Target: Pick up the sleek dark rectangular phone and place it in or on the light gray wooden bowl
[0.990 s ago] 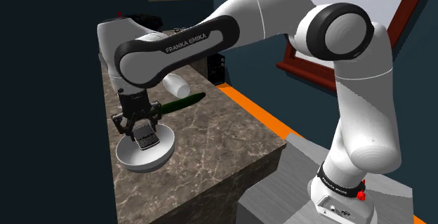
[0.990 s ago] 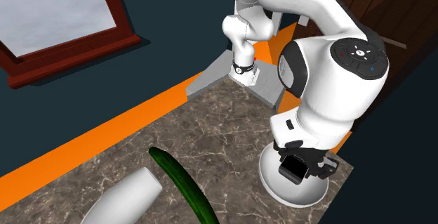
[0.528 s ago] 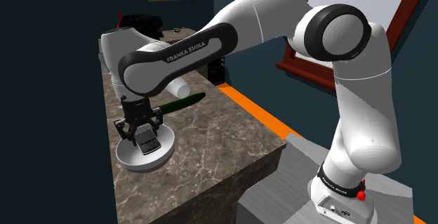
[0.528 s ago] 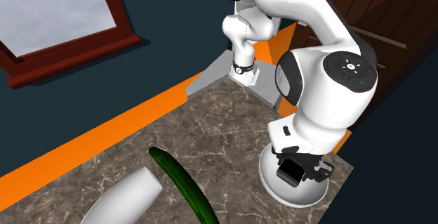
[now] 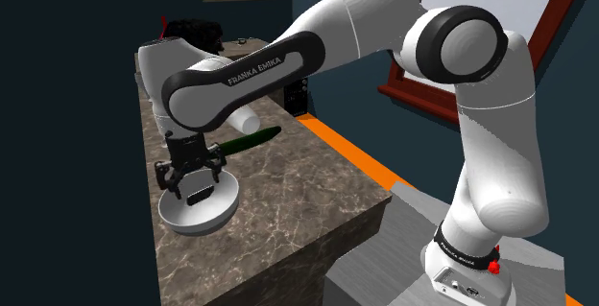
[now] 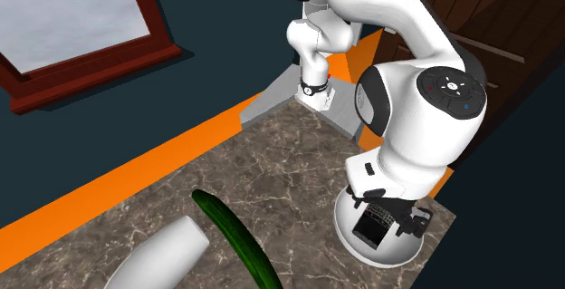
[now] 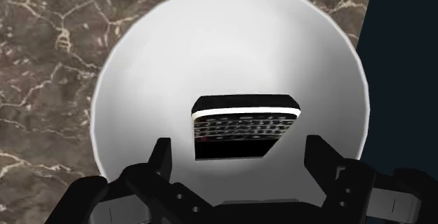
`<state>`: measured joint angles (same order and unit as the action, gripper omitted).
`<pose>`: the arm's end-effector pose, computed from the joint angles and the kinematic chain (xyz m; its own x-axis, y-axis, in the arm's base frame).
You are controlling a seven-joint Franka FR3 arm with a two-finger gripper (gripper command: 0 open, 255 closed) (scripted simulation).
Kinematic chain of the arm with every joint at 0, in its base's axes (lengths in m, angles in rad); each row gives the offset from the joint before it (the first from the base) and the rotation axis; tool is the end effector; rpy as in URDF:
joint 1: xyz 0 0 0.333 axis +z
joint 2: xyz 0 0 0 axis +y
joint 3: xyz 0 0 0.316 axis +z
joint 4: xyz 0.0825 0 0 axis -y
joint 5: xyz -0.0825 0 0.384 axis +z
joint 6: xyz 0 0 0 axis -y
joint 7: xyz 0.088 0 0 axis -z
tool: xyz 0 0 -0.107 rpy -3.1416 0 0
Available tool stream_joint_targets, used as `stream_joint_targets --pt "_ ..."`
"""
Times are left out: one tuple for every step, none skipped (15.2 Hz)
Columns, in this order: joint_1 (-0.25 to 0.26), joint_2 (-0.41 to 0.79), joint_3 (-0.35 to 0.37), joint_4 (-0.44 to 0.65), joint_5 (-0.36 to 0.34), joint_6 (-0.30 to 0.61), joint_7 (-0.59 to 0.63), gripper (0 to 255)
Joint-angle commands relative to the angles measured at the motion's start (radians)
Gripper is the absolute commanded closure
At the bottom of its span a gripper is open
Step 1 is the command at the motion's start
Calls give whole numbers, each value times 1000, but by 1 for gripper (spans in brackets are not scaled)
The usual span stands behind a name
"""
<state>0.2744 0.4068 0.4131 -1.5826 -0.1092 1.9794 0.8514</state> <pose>0.5432 0.3924 0.4209 0.9880 -0.1523 -0.0271 -0.1537 -0.9864 -0.0575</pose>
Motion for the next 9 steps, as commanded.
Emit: stream_joint_targets --pt "0 0 0 0 0 0 0 0" --pt "0 0 0 0 0 0 0 0" --pt "-1 -9 2 21 4 -30 -3 0" --pt "-2 -16 3 45 8 -60 -5 0" --pt "-2 -23 5 70 11 -91 -7 0" --pt "-2 -26 5 91 13 -115 -9 0" --pt "-2 -26 5 91 13 -115 -9 0" --pt "-2 -26 5 91 13 -115 -9 0" --pt "-2 -26 5 91 13 -115 -9 0"
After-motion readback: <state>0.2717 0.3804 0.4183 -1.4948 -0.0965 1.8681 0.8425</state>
